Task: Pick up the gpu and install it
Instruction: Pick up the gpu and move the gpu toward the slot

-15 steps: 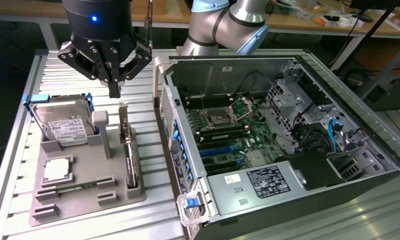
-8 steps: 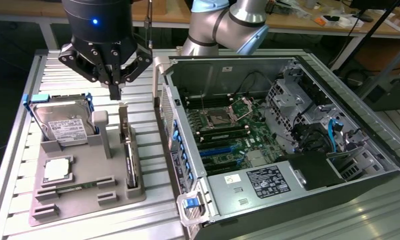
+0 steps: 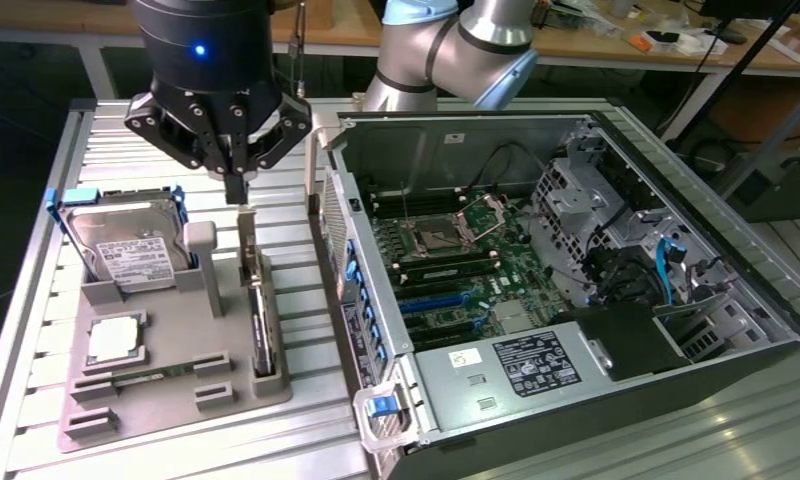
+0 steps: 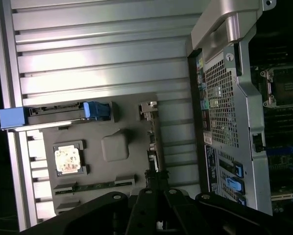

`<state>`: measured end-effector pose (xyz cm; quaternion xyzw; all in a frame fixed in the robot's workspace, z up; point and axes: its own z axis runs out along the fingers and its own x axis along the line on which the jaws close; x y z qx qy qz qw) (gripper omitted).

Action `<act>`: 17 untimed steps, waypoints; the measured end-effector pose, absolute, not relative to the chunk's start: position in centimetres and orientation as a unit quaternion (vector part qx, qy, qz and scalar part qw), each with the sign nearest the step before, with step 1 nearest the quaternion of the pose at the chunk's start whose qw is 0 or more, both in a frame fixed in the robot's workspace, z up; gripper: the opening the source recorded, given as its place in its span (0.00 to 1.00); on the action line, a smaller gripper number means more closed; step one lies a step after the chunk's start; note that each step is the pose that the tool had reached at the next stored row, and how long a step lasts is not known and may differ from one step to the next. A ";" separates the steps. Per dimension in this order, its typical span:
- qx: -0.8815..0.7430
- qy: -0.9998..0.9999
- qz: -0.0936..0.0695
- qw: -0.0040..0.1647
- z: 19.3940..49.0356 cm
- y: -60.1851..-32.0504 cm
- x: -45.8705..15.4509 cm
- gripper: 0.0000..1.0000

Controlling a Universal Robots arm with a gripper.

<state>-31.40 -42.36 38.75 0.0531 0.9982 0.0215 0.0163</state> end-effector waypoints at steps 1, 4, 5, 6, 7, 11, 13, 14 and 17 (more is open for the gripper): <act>0.053 0.998 0.021 0.016 38.7 -42.4 -31.3 0.11; 0.053 0.998 0.021 0.016 38.7 -42.5 -31.2 0.11; 0.053 0.998 0.022 0.016 38.6 -42.6 -31.2 0.11; 0.053 0.998 0.022 0.016 38.6 -42.6 -31.2 0.11; 0.053 0.998 0.022 0.016 38.6 -42.6 -31.2 0.11; 0.053 0.998 0.022 0.016 38.6 -42.6 -31.2 0.11; 0.053 0.998 0.021 0.016 38.6 -42.6 -31.2 0.17; 0.053 0.998 0.022 0.016 38.6 -42.6 -31.2 0.17; 0.053 0.998 0.021 0.016 38.6 -42.6 -31.2 0.29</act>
